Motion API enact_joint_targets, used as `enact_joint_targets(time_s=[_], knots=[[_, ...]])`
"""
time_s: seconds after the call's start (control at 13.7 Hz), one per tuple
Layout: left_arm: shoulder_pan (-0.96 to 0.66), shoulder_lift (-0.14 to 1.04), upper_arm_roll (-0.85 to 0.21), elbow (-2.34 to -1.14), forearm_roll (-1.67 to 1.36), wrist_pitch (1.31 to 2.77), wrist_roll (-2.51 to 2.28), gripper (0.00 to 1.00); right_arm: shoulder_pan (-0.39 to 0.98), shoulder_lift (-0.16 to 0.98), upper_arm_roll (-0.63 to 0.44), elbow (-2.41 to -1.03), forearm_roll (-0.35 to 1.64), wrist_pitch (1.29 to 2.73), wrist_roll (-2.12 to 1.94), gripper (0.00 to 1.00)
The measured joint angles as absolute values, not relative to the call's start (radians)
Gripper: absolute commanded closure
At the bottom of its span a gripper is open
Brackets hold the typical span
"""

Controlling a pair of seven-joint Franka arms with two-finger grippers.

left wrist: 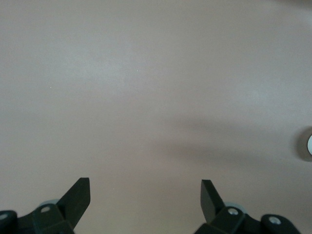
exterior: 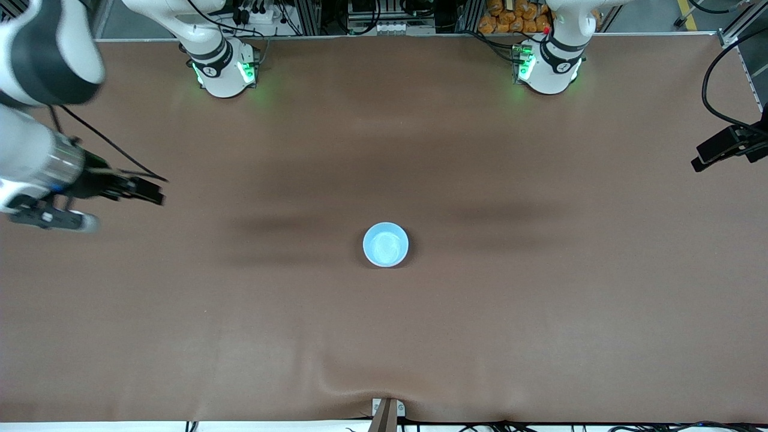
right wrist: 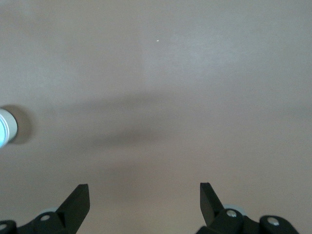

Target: Stack pink and blue bowls on white bowl

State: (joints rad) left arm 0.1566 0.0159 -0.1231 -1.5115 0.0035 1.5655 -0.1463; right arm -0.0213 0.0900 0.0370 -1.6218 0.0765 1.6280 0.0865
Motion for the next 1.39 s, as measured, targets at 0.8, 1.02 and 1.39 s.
enact_joint_targets(time_s=[0.8,1.02,1.39], knots=[[0.156,0.015,-0.13,-1.509,0.003,1.565,-0.143,0.0,-0.047,0.003,0.011,-1.51,0.035,1.382,-0.015,0.0],[0.155,0.006,-0.14,-1.508,0.003,1.538,-0.115,0.0,-0.046,0.005,0.015,-1.51,0.035,1.382,-0.015,0.0],[0.154,-0.039,-0.184,-1.508,0.003,1.505,-0.114,0.0,-0.045,0.005,0.016,-1.51,0.035,1.382,-0.015,0.0]])
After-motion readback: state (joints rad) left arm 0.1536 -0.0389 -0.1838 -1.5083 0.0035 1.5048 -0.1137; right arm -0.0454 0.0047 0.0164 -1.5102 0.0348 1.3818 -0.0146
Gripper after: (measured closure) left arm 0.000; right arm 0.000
